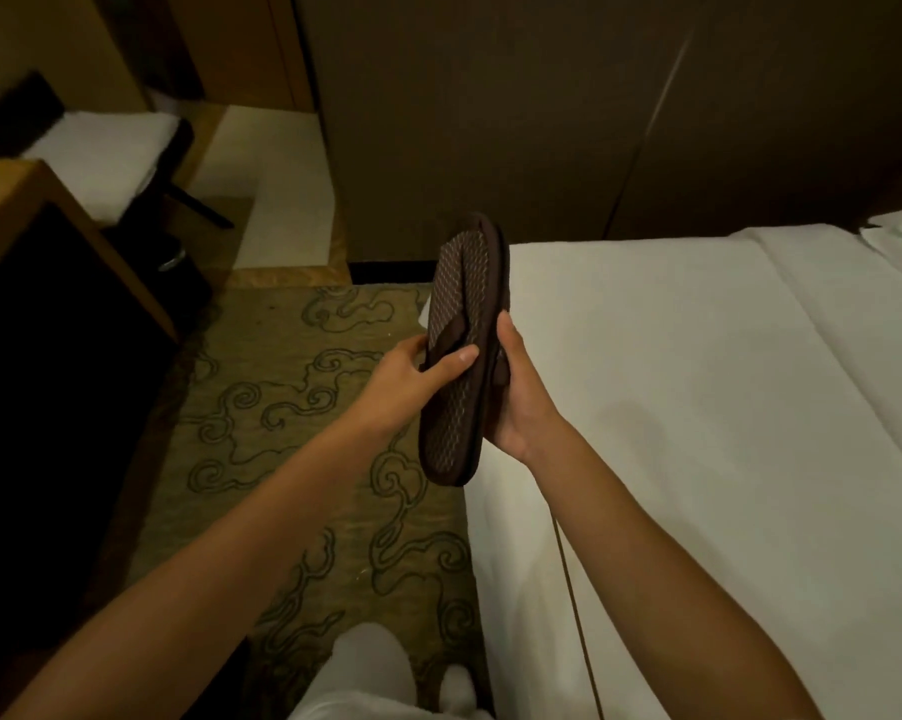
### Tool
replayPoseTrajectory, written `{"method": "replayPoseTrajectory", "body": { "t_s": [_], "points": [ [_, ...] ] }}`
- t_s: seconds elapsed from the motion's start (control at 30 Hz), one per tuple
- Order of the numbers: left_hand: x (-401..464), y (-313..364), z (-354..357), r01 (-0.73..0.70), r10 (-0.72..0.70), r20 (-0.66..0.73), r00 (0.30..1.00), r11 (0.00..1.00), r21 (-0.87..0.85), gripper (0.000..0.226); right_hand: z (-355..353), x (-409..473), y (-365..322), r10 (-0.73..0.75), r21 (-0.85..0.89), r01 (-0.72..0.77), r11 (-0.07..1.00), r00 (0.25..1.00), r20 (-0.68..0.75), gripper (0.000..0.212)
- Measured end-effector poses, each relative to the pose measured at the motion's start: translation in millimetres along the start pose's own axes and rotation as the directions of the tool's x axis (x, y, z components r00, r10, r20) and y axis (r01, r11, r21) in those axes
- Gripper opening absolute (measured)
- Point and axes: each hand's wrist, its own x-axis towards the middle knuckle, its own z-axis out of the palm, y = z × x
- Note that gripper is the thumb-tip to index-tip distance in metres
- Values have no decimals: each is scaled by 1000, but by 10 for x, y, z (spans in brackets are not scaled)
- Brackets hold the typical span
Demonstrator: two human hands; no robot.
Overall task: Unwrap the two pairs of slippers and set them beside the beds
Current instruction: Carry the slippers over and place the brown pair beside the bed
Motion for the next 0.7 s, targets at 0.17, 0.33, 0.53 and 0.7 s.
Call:
{"method": "replayPoseTrajectory", "body": {
  "t_s": [0.17, 0.33, 0.53, 0.7],
  "points": [
    [1010, -89, -375, 15, -18, -27, 999, 994, -104, 60, 29, 1056, -284, 67, 16, -67, 998, 998, 12, 67],
    [2259, -134, -934, 1, 8, 83, 997, 994, -107, 45, 111, 2217, -743, 31, 3, -31, 999, 999, 4, 39],
    [3659, 49, -1407, 17, -54, -235, 970, 988, -157, 80, 435, 3518, -1410, -372, -387, 199, 901, 811, -451, 87],
    [4715, 168, -1553, -41, 1, -286, 958, 990, -132, 75, 201, 4421, -1770, -608, -596, 252, 762, 595, -526, 107]
  ]
}}
